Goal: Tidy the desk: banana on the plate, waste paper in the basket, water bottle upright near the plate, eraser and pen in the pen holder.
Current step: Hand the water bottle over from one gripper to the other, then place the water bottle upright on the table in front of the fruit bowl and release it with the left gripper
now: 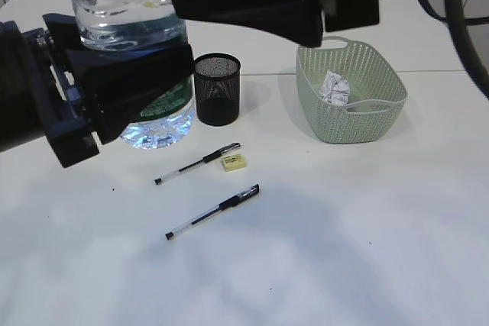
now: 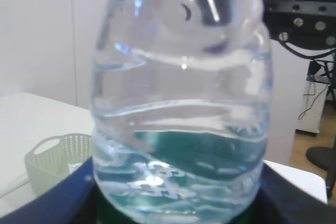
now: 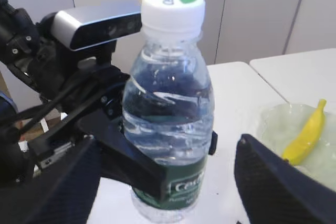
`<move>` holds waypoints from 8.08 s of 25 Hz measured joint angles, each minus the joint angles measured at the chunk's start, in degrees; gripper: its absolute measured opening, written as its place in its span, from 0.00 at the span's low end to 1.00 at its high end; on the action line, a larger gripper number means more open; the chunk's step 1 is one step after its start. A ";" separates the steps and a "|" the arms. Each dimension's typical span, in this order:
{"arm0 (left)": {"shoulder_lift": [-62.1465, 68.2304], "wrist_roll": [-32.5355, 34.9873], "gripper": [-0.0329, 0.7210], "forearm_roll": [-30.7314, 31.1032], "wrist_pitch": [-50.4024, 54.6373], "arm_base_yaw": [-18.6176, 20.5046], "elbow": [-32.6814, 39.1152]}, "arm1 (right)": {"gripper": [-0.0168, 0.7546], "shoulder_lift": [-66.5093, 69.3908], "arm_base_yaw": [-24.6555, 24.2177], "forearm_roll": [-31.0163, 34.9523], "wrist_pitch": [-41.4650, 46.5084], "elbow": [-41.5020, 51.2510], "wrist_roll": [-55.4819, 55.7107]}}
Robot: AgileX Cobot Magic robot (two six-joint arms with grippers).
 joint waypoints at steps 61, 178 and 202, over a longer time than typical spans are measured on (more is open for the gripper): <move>26.37 41.80 0.61 -45.68 -9.77 14.06 -0.10 | 0.78 0.00 -3.85 -8.22 -2.80 0.00 8.51; 43.21 26.43 0.86 -10.42 -13.61 27.91 -1.95 | 0.78 0.00 -3.85 -11.27 -1.06 0.00 8.73; 11.36 17.89 0.81 -11.30 -7.06 27.91 3.17 | 0.78 0.00 -3.85 -10.26 -7.88 0.00 8.75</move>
